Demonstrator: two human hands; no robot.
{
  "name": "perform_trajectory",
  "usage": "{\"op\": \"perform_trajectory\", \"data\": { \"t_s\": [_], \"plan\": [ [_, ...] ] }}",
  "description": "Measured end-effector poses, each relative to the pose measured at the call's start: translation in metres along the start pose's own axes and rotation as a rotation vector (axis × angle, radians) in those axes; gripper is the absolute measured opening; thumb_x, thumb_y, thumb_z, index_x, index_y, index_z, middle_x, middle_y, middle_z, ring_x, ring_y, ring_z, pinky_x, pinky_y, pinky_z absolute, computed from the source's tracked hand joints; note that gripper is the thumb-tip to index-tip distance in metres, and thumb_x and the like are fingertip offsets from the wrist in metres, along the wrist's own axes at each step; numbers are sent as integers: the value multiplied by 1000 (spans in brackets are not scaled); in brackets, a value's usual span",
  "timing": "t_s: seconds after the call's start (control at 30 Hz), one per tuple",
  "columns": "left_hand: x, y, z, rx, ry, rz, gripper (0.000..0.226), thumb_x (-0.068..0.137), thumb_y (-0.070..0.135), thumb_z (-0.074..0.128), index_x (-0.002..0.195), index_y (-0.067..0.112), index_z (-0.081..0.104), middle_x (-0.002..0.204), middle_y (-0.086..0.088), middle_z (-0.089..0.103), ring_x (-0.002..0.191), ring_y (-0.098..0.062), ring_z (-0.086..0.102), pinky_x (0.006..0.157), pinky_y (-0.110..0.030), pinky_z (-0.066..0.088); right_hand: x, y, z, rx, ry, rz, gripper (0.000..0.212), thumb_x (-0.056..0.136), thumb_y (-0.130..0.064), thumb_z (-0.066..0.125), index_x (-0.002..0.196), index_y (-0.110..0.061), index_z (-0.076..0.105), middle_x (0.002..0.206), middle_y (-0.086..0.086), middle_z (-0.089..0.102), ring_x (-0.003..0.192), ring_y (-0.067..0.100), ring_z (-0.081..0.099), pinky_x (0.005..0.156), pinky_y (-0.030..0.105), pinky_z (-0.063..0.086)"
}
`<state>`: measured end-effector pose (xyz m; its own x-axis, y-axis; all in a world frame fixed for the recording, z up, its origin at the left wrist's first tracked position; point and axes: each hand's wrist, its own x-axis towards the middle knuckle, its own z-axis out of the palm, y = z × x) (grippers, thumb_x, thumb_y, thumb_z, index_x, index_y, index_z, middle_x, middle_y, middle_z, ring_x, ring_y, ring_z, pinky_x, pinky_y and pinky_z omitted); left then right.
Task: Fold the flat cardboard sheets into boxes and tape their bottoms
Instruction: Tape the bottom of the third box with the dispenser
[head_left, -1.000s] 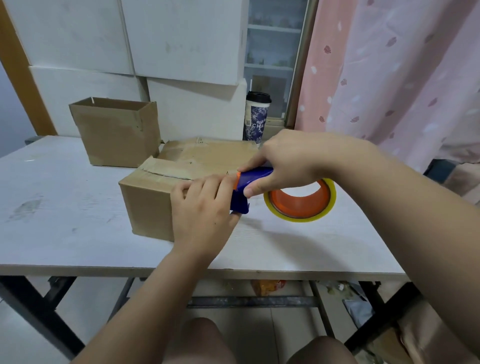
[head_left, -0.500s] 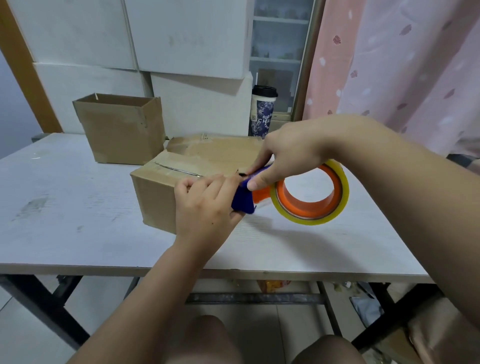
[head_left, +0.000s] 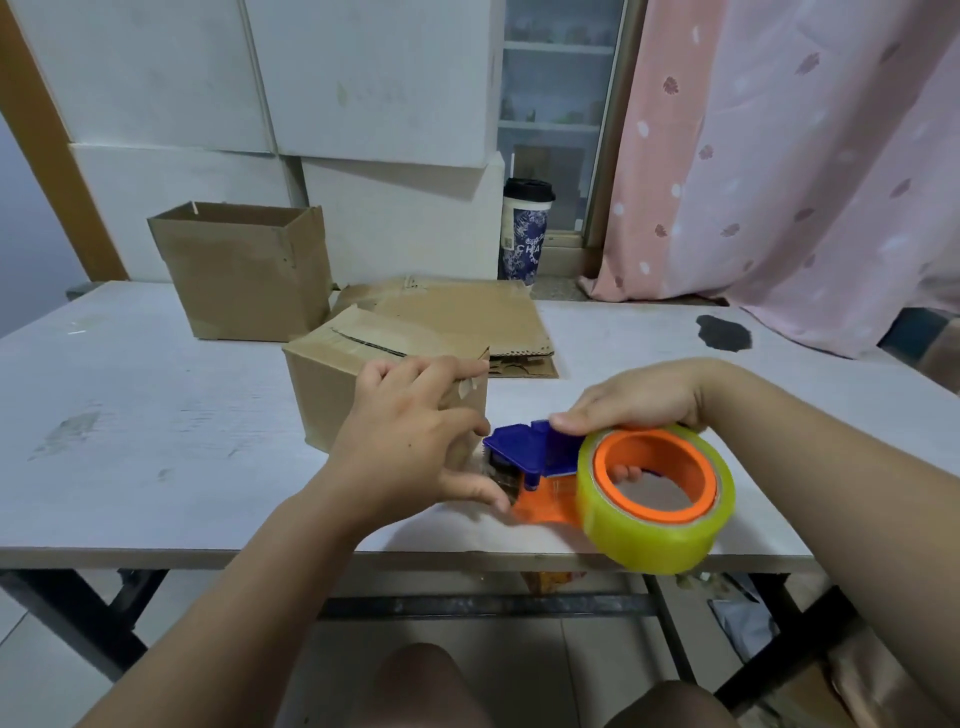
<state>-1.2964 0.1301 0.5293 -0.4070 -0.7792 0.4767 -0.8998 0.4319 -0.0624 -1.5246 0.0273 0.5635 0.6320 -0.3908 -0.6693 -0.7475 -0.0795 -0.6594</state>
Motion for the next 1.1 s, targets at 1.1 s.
{"op": "perform_trajectory", "data": {
  "t_s": [1.1],
  "plan": [
    [22, 31, 9, -192, 348, -504, 29, 95, 17, 47, 119, 19, 63, 89, 4, 71, 83, -20, 61, 81, -31, 26, -5, 54, -13, 446, 735, 147, 62, 80, -65, 58, 110, -12, 68, 87, 6, 72, 74, 22, 63, 63, 29, 52]
  ]
}}
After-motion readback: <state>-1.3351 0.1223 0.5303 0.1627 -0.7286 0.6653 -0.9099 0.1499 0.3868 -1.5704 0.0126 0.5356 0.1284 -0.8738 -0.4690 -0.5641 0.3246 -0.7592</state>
